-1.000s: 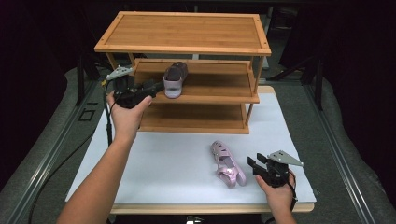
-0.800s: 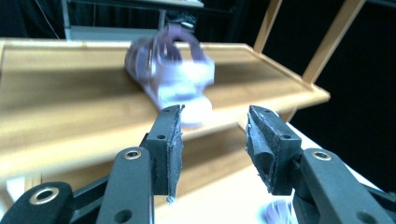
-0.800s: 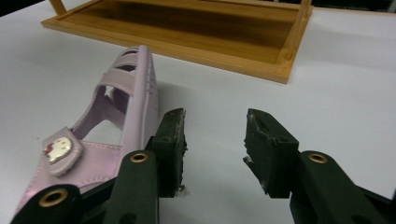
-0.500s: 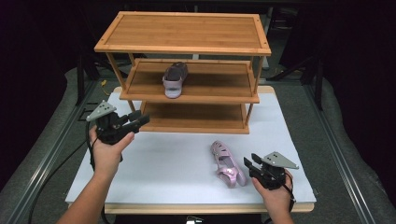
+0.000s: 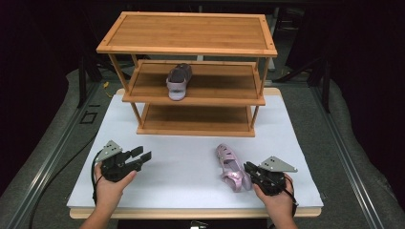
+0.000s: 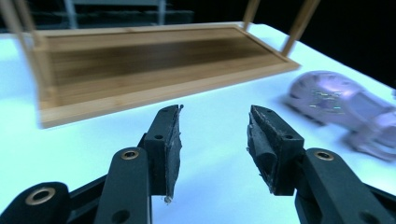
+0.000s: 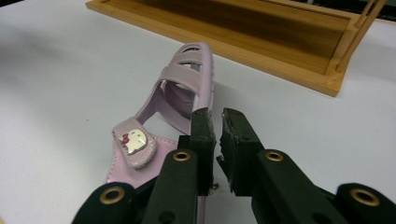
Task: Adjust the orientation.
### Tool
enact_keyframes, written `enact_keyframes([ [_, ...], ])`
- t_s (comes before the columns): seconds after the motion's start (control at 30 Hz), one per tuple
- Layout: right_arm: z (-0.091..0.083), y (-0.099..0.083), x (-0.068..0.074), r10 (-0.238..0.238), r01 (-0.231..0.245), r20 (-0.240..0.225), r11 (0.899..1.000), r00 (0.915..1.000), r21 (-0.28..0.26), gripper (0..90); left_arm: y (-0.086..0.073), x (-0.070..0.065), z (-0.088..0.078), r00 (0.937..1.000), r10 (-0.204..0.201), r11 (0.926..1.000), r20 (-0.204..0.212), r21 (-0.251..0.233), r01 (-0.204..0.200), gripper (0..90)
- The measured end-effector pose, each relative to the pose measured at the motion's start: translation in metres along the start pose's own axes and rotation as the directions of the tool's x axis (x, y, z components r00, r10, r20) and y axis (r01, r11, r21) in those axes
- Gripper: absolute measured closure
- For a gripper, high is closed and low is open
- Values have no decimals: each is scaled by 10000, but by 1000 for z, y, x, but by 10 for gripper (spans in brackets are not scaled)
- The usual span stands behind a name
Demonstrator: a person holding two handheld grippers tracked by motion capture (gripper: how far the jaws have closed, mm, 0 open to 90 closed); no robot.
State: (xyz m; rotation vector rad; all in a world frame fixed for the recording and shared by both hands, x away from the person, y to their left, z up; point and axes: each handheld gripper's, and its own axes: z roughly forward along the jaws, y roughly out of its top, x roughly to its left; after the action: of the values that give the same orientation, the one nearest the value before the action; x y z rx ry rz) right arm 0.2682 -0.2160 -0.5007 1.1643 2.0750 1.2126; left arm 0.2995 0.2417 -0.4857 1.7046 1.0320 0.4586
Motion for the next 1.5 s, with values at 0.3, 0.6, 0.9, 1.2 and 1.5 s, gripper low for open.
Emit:
enact_keyframes([
  [0.3,5,-3,2,-48,51,-108,9997,9999,226,845,-6,3,5,10000,15,9997,-52,236,-14,526],
  [0.6,8,-8,-20,767,-769,62,9967,9970,267,854,-8,3,8,9998,-96,9985,179,535,86,511],
  [0.9,17,-18,-45,2018,-2036,308,9760,9789,778,864,-9,2,12,9998,18,9977,203,671,-32,510],
  [1.2,23,-27,-58,2614,-2698,762,9530,9622,1378,802,-11,4,12,9999,-3,9971,158,758,-9,509],
  [1.5,14,-25,-67,3040,-3114,811,9445,9492,1043,739,-12,4,14,9998,-111,9968,136,789,100,505],
])
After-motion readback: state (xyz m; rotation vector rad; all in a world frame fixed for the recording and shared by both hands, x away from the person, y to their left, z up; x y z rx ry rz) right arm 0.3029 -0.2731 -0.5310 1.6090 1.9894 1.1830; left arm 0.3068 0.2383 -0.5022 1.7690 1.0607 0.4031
